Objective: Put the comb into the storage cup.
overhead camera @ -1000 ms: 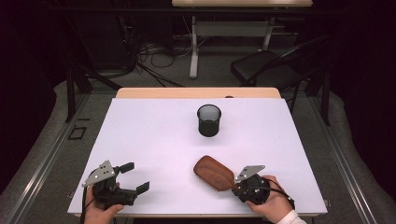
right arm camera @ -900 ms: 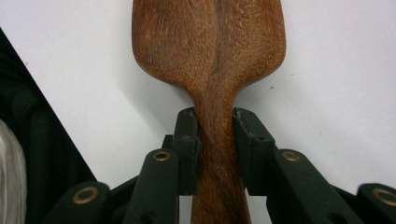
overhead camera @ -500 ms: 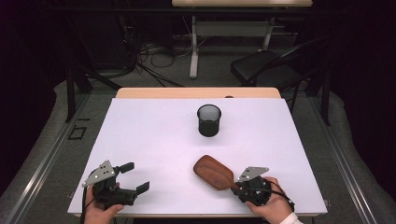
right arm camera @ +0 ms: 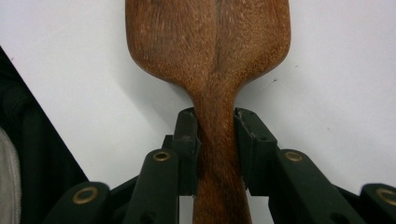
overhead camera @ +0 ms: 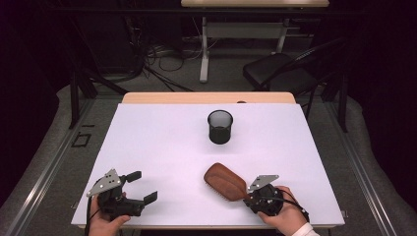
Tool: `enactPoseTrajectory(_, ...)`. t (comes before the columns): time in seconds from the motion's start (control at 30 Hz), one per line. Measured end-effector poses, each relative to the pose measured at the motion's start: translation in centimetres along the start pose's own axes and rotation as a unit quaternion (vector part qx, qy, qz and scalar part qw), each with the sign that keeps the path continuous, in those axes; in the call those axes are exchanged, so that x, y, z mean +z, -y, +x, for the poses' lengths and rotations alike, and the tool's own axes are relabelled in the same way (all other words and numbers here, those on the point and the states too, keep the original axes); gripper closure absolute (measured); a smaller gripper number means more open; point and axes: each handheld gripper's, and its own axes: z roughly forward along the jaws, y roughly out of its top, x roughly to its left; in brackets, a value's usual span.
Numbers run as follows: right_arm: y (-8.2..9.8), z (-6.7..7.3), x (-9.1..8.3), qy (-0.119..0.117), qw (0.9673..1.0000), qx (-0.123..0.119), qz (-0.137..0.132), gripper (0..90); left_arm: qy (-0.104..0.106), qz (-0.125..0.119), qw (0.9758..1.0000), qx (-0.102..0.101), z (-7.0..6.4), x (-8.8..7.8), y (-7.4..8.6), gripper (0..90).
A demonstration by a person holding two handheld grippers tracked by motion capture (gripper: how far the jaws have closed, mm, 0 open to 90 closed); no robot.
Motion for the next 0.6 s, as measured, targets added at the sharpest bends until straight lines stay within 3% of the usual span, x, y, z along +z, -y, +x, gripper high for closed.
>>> enactPoseTrajectory(0.6,-1.1,0.4,1.0,0.01,0.9997,-0.021,0.013,68.9,0.001,0.0,1.0,-0.003,0.1,0.0,0.0,2.0)
